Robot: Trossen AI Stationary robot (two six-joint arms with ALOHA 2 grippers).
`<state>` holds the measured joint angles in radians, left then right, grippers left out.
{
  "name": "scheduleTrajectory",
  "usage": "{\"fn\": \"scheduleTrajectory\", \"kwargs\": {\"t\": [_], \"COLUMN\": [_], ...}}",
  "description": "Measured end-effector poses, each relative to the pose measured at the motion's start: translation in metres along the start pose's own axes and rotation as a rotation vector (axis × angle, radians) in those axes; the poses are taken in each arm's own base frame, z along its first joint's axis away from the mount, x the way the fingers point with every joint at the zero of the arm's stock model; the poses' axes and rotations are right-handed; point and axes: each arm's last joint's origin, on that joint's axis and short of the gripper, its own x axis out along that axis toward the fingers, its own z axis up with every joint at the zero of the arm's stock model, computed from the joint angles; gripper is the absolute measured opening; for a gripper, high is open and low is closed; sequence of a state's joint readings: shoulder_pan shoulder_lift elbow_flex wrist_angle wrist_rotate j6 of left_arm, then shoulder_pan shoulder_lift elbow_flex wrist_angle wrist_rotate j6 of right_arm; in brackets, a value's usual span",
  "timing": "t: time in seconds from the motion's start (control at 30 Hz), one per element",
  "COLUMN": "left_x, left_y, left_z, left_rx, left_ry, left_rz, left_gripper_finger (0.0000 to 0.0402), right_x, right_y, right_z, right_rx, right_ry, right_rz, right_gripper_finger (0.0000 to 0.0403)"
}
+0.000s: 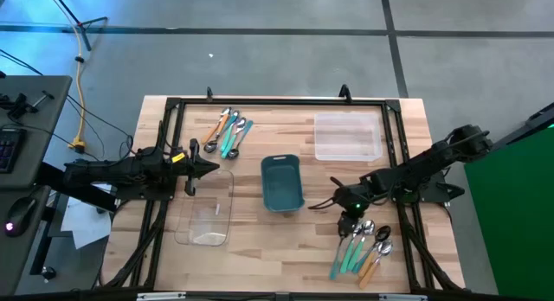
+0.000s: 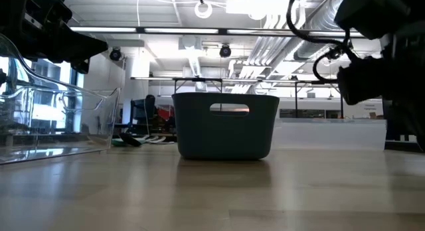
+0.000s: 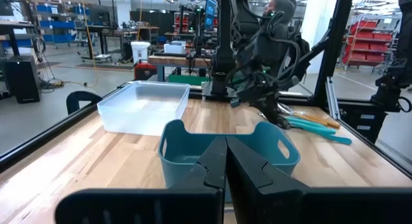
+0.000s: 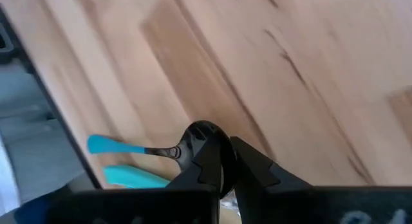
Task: Sort silverware by color (type)
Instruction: Put the blue spoon into the transparent bin
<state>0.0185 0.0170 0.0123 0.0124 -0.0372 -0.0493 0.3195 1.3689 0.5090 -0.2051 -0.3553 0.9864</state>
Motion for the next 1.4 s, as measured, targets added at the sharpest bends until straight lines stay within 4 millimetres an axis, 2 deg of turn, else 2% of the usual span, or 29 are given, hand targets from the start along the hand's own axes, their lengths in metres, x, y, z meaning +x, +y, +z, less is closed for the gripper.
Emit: {"fn": "scheduleTrajectory", "kwargs": {"t": [0.23, 0.4, 0.53, 0.73, 0.93, 1.4], "left_x": [0.0, 0.0, 0.0, 0.0, 0.0, 0.0], "left_y": [0.0, 0.0, 0.0, 0.0, 0.0, 0.0], "left_z": [0.0, 0.0, 0.0, 0.0, 0.0, 0.0], "left_rx": [0.0, 0.0, 0.0, 0.0, 0.0, 0.0], "left_ry": [0.0, 0.0, 0.0, -0.001, 0.0, -0.001], "left_rz": [0.0, 0.0, 0.0, 0.0, 0.0, 0.0], "left_gripper_finger": [0.0, 0.0, 0.0, 0.0, 0.0, 0.0], "right_x": [-0.009, -0.038, -0.07, -0.111, -0.13, -0.136], "right_y": [0.018, 0.038, 0.045, 0.045, 0.039, 0.031], "right_z": [0.008, 0.014, 0.023, 0.036, 0.05, 0.057], "right_rx": [-0.091, -0.196, -0.22, -0.312, -0.401, -0.474], "right_ry": [-0.113, -0.314, -0.592, -1.051, -1.324, -1.395], "right_rz": [0.169, 0.36, 0.43, 0.355, 0.197, 0.042], "right_gripper_finger": [0.0002, 0.0001, 0.0001, 0.0001, 0.0, 0.0]}}
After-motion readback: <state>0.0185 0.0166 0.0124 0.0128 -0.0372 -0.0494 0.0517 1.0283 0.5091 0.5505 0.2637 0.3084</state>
